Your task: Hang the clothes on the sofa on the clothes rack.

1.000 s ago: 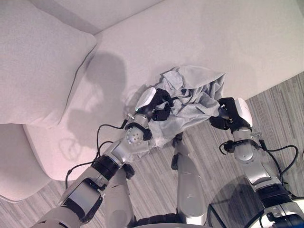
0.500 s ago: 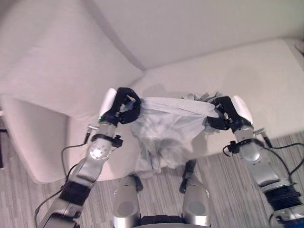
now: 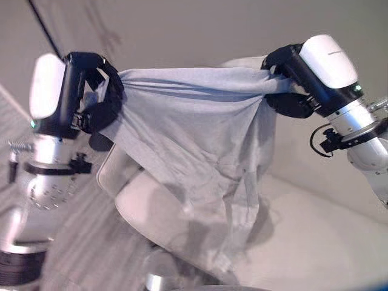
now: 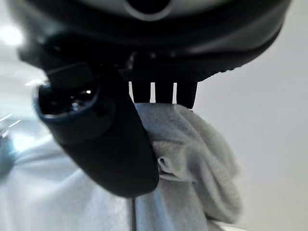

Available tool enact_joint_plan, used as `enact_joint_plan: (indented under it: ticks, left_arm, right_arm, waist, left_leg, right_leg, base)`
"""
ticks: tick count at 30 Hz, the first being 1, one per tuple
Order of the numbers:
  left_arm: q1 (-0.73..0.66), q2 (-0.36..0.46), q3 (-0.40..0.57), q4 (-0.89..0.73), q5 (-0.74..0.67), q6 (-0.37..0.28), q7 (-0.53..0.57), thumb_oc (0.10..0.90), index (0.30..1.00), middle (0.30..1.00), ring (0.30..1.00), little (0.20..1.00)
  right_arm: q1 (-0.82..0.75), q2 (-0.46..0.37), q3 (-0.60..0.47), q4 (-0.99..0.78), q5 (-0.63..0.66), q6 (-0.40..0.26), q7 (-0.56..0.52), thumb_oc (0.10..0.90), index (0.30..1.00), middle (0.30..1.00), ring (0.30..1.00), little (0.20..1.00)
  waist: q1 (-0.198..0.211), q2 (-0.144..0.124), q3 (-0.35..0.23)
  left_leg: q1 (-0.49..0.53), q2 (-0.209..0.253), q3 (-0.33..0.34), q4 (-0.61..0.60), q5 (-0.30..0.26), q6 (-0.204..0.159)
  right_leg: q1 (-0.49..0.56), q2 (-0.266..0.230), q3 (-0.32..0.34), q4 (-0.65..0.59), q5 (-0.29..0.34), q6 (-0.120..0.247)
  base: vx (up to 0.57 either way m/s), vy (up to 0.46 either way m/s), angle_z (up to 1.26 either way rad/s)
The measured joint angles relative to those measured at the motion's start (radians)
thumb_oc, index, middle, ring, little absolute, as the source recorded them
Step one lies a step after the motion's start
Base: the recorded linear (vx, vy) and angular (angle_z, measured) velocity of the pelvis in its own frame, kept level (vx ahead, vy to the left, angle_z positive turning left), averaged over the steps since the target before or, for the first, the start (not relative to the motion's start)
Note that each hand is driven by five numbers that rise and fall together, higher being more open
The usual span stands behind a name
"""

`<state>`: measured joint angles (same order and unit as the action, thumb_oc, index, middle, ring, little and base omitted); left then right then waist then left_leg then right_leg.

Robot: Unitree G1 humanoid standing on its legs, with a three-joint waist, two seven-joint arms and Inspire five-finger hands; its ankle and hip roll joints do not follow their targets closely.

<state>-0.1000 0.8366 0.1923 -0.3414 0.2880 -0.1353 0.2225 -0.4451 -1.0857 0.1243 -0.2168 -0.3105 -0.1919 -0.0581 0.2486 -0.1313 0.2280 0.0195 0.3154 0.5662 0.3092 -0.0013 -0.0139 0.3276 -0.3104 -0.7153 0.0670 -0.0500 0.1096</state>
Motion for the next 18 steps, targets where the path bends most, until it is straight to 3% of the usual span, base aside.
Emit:
enact_joint_plan:
  ticks: [1,2,3,4,5,6,7,8,9,10,12,13,14,16,17,18]
  left_arm:
    - [-0.016,-0.003,-0.017,0.003,0.016,-0.016,0.004,0.4,0.3,0.3,0.3,0.3]
    - [-0.037,-0.005,-0.025,0.001,0.032,-0.023,0.014,0.4,0.3,0.3,0.3,0.3]
    - [-0.074,0.005,-0.029,0.011,0.037,-0.029,0.027,0.4,0.3,0.3,0.3,0.3]
    - [-0.14,0.019,-0.03,0.032,0.038,-0.033,0.042,0.4,0.3,0.3,0.3,0.3]
    - [-0.226,0.046,-0.047,0.062,0.041,-0.031,0.048,0.4,0.3,0.3,0.3,0.3]
    - [-0.307,0.033,-0.087,0.103,0.046,-0.032,0.067,0.4,0.3,0.3,0.3,0.3]
    - [-0.318,0.034,-0.093,0.115,0.051,-0.031,0.075,0.4,0.3,0.3,0.3,0.3]
    - [-0.328,0.088,-0.107,0.117,0.073,-0.031,0.078,0.4,0.3,0.3,0.3,0.3]
    - [-0.336,0.089,-0.114,0.126,0.078,-0.032,0.083,0.4,0.3,0.3,0.3,0.3]
    - [-0.326,0.104,-0.119,0.155,0.084,-0.038,0.093,0.4,0.3,0.3,0.3,0.3]
    - [-0.371,0.131,-0.191,0.201,0.111,-0.039,0.095,0.4,0.3,0.3,0.3,0.3]
    - [-0.42,0.148,-0.249,0.209,0.12,-0.035,0.099,0.4,0.3,0.3,0.3,0.3]
    - [-0.492,0.197,-0.299,0.227,0.122,-0.034,0.099,0.4,0.3,0.3,0.3,0.3]
    - [-0.504,0.22,-0.296,0.24,0.117,-0.03,0.109,0.4,0.3,0.3,0.3,0.3]
    - [-0.491,0.249,-0.29,0.248,0.113,-0.015,0.118,0.4,0.3,0.3,0.3,0.3]
    - [-0.489,0.262,-0.293,0.275,0.113,-0.01,0.118,0.4,0.3,0.3,0.3,0.3]
  right_arm:
    - [0.006,-0.027,0.002,0.011,0.0,0.001,-0.017,0.4,0.3,0.3,0.3,0.3]
    - [0.007,-0.033,0.003,0.031,0.001,0.001,-0.039,0.4,0.3,0.3,0.3,0.3]
    - [0.008,-0.032,0.005,0.036,0.001,0.001,-0.047,0.4,0.3,0.3,0.3,0.3]
    - [-0.011,-0.033,-0.001,0.037,-0.001,-0.004,-0.049,0.4,0.3,0.3,0.3,0.3]
    - [-0.034,-0.03,-0.014,0.033,-0.005,0.001,-0.049,0.4,0.3,0.3,0.3,0.3]
    - [-0.045,-0.024,-0.023,0.051,-0.021,0.004,-0.064,0.4,0.3,0.3,0.3,0.3]
    - [-0.057,-0.006,-0.026,0.062,-0.041,0.005,-0.066,0.4,0.3,0.3,0.3,0.3]
    - [-0.057,-0.008,-0.03,0.063,-0.04,0.005,-0.084,0.4,0.3,0.3,0.3,0.3]
    - [-0.059,-0.004,-0.029,0.07,-0.049,0.005,-0.084,0.4,0.3,0.3,0.3,0.3]
    - [-0.081,0.051,-0.018,0.103,-0.08,0.003,-0.085,0.4,0.3,0.3,0.3,0.3]
    - [-0.095,0.093,0.0,0.146,-0.08,0.013,-0.103,0.4,0.3,0.3,0.3,0.3]
    - [-0.164,0.063,0.071,0.202,-0.09,0.047,-0.125,0.4,0.3,0.3,0.3,0.3]
    - [-0.269,0.062,0.199,0.308,-0.09,0.081,-0.124,0.4,0.3,0.3,0.3,0.3]
    - [-0.323,0.068,0.247,0.336,-0.089,0.083,-0.124,0.4,0.3,0.3,0.3,0.3]
    - [-0.345,0.064,0.247,0.321,-0.088,0.079,-0.128,0.4,0.3,0.3,0.3,0.3]
    - [-0.372,0.06,0.247,0.317,-0.088,0.076,-0.139,0.4,0.3,0.3,0.3,0.3]
  waist:
    - [-0.068,0.036,-0.027]
    - [-0.099,0.058,-0.038]
    - [-0.11,0.067,-0.046]
    - [-0.109,0.052,-0.06]
    - [-0.122,0.024,-0.059]
    - [-0.147,0.014,-0.061]
    - [-0.144,0.022,-0.065]
    - [-0.128,0.023,-0.069]
    - [-0.125,0.017,-0.068]
    - [-0.104,0.012,-0.066]
    - [-0.104,0.013,-0.063]
    - [-0.125,0.02,-0.054]
    - [-0.121,0.044,-0.033]
    - [-0.088,0.046,-0.017]
    - [-0.071,0.022,-0.008]
    - [-0.068,0.005,0.001]
  left_leg:
    - [0.111,-0.025,-0.003,-0.01,-0.047,-0.008]
    - [0.15,-0.068,0.0,-0.079,-0.067,-0.001]
    - [0.139,-0.088,-0.015,-0.103,-0.067,-0.002]
    - [0.089,-0.099,-0.062,-0.092,-0.083,-0.027]
    - [0.037,-0.126,-0.103,-0.068,-0.1,-0.059]
    - [0.006,-0.147,-0.143,-0.051,-0.101,-0.056]
    - [-0.001,-0.159,-0.134,-0.041,-0.103,-0.047]
    - [-0.007,-0.19,-0.127,-0.072,-0.103,-0.024]
    - [-0.008,-0.216,-0.133,-0.08,-0.095,-0.009]
    - [-0.022,-0.245,-0.133,-0.063,-0.099,0.01]
    - [-0.098,-0.253,-0.148,0.005,-0.114,0.049]
    - [-0.073,-0.309,-0.146,-0.121,-0.06,0.096]
    - [-0.061,-0.284,-0.152,-0.189,-0.009,0.123]
    - [-0.04,-0.262,-0.14,-0.243,0.026,0.103]
    - [-0.035,-0.273,-0.134,-0.265,0.04,0.094]
    - [-0.038,-0.292,-0.134,-0.276,0.048,0.099]
  right_leg:
    - [0.035,-0.056,-0.035,0.11,0.0,0.0]
    - [-0.028,-0.126,-0.024,0.276,-0.03,0.016]
    - [-0.09,-0.14,-0.022,0.302,-0.091,0.048]
    - [-0.136,-0.1,-0.024,0.192,-0.089,0.046]
    - [-0.154,-0.096,-0.033,0.107,0.038,0.01]
    - [-0.135,-0.12,-0.09,0.105,0.073,0.061]
    - [-0.148,-0.132,-0.094,0.094,0.121,0.034]
    - [-0.144,-0.152,-0.133,0.069,0.165,0.034]
    - [-0.153,-0.164,-0.148,0.059,0.18,0.031]
    - [-0.161,-0.168,-0.147,0.0,0.267,0.026]
    - [-0.143,-0.197,-0.162,-0.029,0.34,-0.021]
    - [-0.154,-0.217,-0.124,-0.01,0.359,-0.014]
    - [-0.225,-0.181,-0.085,0.187,0.233,0.015]
    - [-0.338,-0.049,0.076,0.426,0.041,0.1]
    - [-0.368,0.031,0.137,0.426,-0.05,0.095]
    - [-0.373,0.105,0.226,0.37,-0.116,0.056]
  base:
    - [-0.1,0.633,1.31]
    - [-0.17,0.838,1.17]
    - [-0.14,0.734,0.51]
    - [-0.12,0.573,0.5]
    - [-0.09,0.453,0.97]
    - [-0.1,0.445,0.89]
    - [-0.12,0.396,0.61]
    - [-0.2,0.558,0.17]
    - [-0.25,0.66,0.03]
    - [-0.3,0.826,-0.05]
    - [-0.2,0.592,0.27]
    - [-0.21,0.422,0.57]
    - [-0.22,0.304,0.24]
    - [-0.18,0.147,-0.3]
    - [-0.17,0.043,-0.13]
    - [-0.17,0.003,0.01]
